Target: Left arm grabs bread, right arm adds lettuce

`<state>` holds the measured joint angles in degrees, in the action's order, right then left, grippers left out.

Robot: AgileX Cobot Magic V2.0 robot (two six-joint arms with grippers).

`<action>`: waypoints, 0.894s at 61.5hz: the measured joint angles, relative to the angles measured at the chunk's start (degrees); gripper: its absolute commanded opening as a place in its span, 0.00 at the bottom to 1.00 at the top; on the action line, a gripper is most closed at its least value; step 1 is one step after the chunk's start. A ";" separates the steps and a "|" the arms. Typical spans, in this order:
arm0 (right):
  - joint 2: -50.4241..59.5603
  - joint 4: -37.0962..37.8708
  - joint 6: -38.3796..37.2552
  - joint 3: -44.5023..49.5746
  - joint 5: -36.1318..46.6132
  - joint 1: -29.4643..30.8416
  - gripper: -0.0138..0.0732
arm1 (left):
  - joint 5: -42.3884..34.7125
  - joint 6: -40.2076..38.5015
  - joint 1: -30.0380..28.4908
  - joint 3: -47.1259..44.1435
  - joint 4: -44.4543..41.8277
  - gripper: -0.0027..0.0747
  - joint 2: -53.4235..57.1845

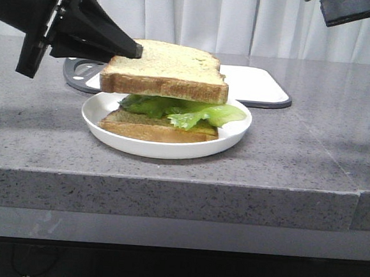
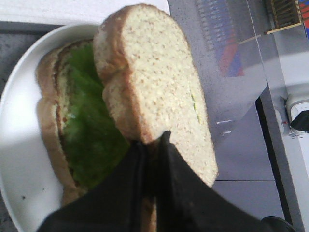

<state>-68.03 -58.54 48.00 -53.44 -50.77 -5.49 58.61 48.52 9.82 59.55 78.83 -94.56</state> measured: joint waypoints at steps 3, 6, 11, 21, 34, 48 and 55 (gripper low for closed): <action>0.00 0.00 -0.26 0.00 0.00 0.00 0.72 | 0.00 0.00 0.00 0.00 -0.09 0.11 0.00; 0.00 0.00 -0.26 0.00 0.00 0.00 0.72 | 0.00 0.03 0.00 0.00 -0.54 0.20 0.00; 0.00 0.00 -0.26 0.00 0.00 0.00 0.72 | 0.00 0.03 0.00 0.00 -0.84 0.37 0.00; 0.00 0.86 -0.26 0.00 0.10 0.00 0.72 | 0.13 0.03 -0.13 0.00 -0.94 0.62 0.00; 0.00 12.44 -8.25 -1.67 -1.63 0.00 0.72 | 1.65 -0.77 -2.43 0.00 -5.05 0.62 2.47; 2.10 34.04 -29.26 -5.96 -7.69 0.00 0.72 | 2.60 -10.04 -5.23 0.00 -22.75 0.60 13.52; 6.14 40.69 -35.44 -6.07 -8.57 0.05 0.72 | 1.88 -20.12 -5.21 0.00 -36.91 0.60 21.49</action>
<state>-61.88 -17.85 12.56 -59.51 -59.34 -5.45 60.50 28.41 4.60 59.55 41.93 -73.08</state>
